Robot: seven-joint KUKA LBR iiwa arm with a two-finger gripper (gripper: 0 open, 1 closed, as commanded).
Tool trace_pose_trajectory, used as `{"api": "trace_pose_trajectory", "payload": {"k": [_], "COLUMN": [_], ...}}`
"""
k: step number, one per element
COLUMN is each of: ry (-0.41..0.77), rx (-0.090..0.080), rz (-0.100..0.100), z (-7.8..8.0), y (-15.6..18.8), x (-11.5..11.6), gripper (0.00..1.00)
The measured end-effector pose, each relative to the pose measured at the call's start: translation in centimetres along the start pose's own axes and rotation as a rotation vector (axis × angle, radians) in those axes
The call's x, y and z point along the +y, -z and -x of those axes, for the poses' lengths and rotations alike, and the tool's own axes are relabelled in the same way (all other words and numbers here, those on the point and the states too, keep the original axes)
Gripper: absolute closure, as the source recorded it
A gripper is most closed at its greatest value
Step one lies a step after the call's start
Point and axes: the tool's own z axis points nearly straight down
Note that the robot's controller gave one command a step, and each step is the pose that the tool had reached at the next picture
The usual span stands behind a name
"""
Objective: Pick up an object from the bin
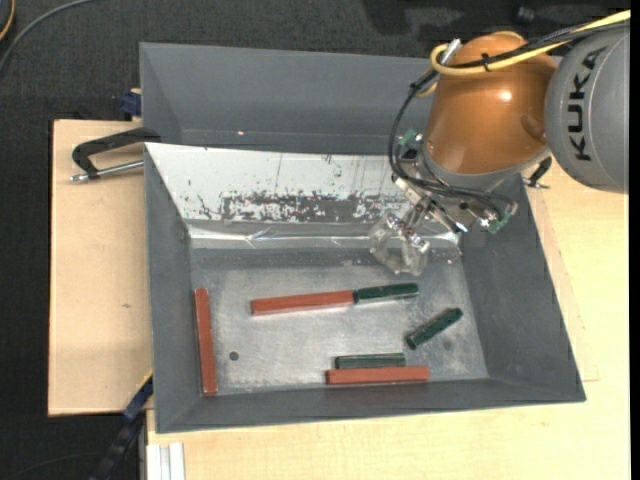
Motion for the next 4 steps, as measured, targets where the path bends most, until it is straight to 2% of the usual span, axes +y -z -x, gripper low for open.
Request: {"api": "trace_pose_trajectory", "payload": {"k": [1, 2, 3, 4], "ry": [0.163, 0.164, 0.476, 0.583], "rx": [0.006, 0.004, 0.004, 0.004], "rz": [0.004, 0.004, 0.008, -0.003], "z": [-3.3, -3.2, -3.2, -11.4], "y": [-1.2, -1.2, -11.6, -5.7], "x": [-1.9, -1.8, 2.1, -5.6], "gripper": [1.0, 0.0, 0.0, 0.0]}}
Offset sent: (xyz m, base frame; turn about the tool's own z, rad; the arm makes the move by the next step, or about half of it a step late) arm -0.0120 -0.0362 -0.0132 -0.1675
